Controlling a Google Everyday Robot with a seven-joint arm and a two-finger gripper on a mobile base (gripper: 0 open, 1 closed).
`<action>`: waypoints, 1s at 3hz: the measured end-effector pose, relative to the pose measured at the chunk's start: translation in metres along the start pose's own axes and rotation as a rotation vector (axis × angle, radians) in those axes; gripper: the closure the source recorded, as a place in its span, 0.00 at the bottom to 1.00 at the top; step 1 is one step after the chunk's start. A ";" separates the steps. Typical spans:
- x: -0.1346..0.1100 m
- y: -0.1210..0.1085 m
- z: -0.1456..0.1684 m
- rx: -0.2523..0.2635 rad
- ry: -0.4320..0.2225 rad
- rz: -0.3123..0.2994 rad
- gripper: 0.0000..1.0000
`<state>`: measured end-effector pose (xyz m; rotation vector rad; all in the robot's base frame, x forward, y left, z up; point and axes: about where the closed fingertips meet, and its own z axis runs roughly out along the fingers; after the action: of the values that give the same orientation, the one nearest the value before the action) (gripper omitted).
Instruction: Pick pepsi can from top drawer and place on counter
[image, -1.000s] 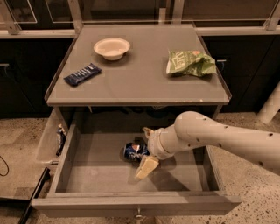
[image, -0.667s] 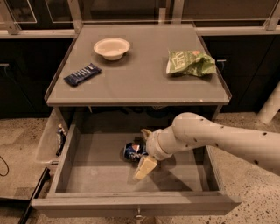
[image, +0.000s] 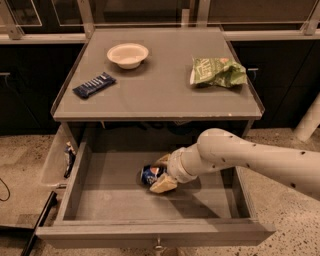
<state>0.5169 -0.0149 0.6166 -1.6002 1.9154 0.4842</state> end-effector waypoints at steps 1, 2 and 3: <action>0.000 0.000 0.000 0.000 0.000 0.000 0.65; 0.000 0.000 0.000 0.000 0.000 0.000 0.88; 0.000 0.007 0.002 -0.042 -0.008 0.019 1.00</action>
Offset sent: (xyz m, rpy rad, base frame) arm 0.0000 0.0000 0.0000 0.0000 0.0000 0.0000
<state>0.5104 -0.0118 0.6145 -1.6058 1.9276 0.5413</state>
